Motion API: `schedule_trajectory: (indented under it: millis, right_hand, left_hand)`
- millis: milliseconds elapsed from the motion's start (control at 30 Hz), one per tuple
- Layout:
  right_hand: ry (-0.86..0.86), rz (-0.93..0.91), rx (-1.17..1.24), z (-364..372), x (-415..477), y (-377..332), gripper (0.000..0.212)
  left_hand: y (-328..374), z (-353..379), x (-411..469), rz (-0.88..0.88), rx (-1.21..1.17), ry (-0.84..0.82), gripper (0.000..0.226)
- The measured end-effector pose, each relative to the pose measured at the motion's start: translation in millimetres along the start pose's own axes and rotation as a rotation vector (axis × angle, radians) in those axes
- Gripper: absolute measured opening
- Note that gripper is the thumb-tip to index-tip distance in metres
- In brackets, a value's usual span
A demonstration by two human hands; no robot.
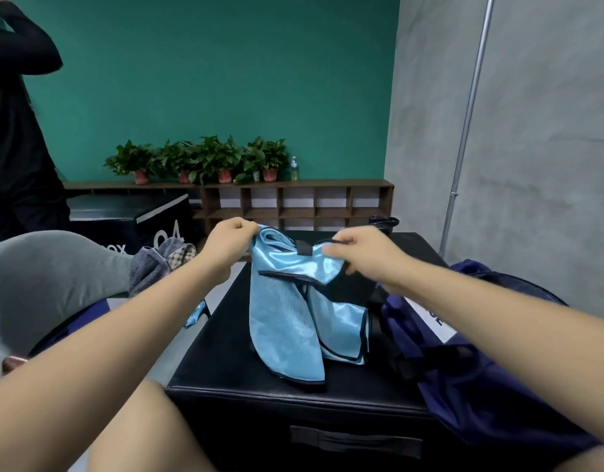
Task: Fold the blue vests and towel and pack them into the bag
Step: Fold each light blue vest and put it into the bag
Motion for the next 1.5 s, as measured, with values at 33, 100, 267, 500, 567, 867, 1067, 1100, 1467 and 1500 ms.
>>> schedule_trajectory:
  millis: [33, 100, 267, 500, 567, 867, 1067, 1100, 1467, 1500]
  right_hand:
    - [0.024, -0.009, -0.004, -9.7, 4.2, -7.3, 0.019]
    - [0.055, -0.001, 0.020, -26.2, 12.7, -20.5, 0.020]
    - [0.083, 0.058, 0.161, -49.9, 37.0, -40.4, 0.012]
    - [0.176, 0.136, 0.205, -67.4, 55.3, -52.9, 0.008]
    - [0.176, 0.141, 0.200, -66.6, 56.6, -53.7, 0.008]
    - [0.145, 0.095, 0.218, -64.5, 51.0, -59.8, 0.009]
    - [0.066, 0.134, 0.340, -67.8, 46.9, -56.8, 0.020]
    - [0.038, 0.142, 0.365, -67.2, 46.2, -55.7, 0.027]
    - [-0.018, 0.068, 0.197, -57.8, 47.2, -44.6, 0.017]
    - [0.001, 0.061, 0.173, -58.7, 47.6, -44.2, 0.012]
  left_hand:
    - [-5.3, 7.0, -4.9, -0.018, -0.057, -0.031, 0.014]
    - [-14.0, 20.5, -17.8, -0.038, -0.107, -0.088, 0.017]
    - [-41.8, 45.7, -60.5, -0.047, -0.005, -0.204, 0.021]
    - [-81.7, 76.9, -133.6, 0.070, 0.292, -0.348, 0.016]
    - [-82.9, 91.8, -152.1, 0.136, 0.343, -0.415, 0.022]
    - [-88.5, 122.7, -171.9, 0.325, 0.630, -0.534, 0.037]
    - [-112.2, 96.5, -154.8, 0.247, 0.635, -0.518, 0.007]
    - [-113.4, 89.0, -151.0, 0.229, 0.607, -0.500, 0.006]
    - [-163.6, -47.2, -99.7, -0.057, 0.553, -0.126, 0.010]
    - [-166.0, -56.2, -101.8, -0.075, 0.540, -0.084, 0.011]
Point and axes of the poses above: each hand's wrist, its own x-axis towards the middle knuckle, its own z-axis out of the palm, y = z × x, the point moved 10 cm from there along x, towards the middle knuckle, and after that the axes turned 11 degrees about z, right-handed, at the moved point
